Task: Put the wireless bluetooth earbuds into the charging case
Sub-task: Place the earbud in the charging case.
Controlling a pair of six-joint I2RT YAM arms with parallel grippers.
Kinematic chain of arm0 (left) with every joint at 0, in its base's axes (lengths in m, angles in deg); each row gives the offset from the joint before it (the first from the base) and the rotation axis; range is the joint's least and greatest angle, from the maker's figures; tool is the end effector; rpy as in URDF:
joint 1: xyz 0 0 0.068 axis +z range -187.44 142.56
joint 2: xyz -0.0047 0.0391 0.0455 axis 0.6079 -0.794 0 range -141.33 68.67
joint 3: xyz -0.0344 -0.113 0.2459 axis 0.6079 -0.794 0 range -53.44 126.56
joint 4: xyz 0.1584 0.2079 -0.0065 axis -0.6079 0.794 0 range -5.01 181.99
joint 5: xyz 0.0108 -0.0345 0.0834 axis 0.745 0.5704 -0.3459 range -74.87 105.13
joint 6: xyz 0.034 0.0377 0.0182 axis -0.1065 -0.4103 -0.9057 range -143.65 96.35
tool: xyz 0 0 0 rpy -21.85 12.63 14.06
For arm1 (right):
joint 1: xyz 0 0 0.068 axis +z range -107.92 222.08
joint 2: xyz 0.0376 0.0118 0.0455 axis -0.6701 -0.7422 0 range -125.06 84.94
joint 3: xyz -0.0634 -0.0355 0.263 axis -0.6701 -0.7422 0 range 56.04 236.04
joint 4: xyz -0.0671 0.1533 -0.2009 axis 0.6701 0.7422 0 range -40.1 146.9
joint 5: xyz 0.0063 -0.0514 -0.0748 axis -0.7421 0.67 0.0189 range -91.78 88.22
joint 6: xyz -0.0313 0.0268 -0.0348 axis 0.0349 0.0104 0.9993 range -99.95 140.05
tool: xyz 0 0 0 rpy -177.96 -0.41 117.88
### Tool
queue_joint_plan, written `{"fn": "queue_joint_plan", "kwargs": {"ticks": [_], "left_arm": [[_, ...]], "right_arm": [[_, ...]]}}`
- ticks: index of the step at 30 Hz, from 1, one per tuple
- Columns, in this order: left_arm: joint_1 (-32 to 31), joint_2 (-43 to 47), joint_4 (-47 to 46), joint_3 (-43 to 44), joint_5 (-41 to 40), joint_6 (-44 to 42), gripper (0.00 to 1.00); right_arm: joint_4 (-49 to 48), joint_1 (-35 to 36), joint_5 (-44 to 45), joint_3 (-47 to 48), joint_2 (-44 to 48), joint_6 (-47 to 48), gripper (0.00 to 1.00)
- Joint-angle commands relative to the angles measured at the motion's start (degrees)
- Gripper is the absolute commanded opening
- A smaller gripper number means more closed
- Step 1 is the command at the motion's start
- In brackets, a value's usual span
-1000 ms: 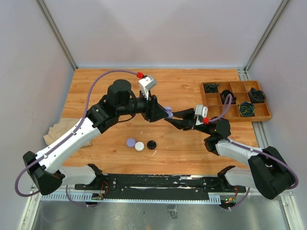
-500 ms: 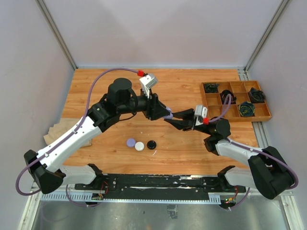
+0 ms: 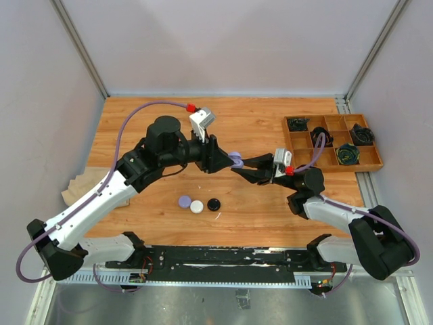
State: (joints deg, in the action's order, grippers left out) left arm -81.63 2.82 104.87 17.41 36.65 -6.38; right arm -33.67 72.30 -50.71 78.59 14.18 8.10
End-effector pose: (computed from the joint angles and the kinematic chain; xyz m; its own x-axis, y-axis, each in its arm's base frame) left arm 0.1732 -0.1867 0.4079 -0.4437 0.0463 -0.8950 0.8073 0.4542 -0.3768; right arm 0.1770 0.1342 0.2765 0.3107 0.3384 -0.8883 -0.9469 0.1922 -0.2579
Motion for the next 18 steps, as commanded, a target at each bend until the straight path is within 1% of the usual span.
{"fn": "queue_joint_plan", "kwargs": {"ticks": [1, 9, 18], "left_arm": [[-0.8, 0.1, 0.5, -1.3, 0.1, 1.2, 0.45], [-0.8, -1.6, -0.1, -1.2, 0.9, 0.9, 0.43], [-1.1, -2.7, -1.4, -0.5, 4.0, 0.7, 0.39]], "right_arm": [[-3.7, 0.0, -0.6, 0.0, -0.1, 0.6, 0.01], [-3.7, 0.0, -0.5, -0.1, 0.2, 0.6, 0.01], [-3.8, 0.0, -0.6, -0.1, 0.1, 0.6, 0.01]]}}
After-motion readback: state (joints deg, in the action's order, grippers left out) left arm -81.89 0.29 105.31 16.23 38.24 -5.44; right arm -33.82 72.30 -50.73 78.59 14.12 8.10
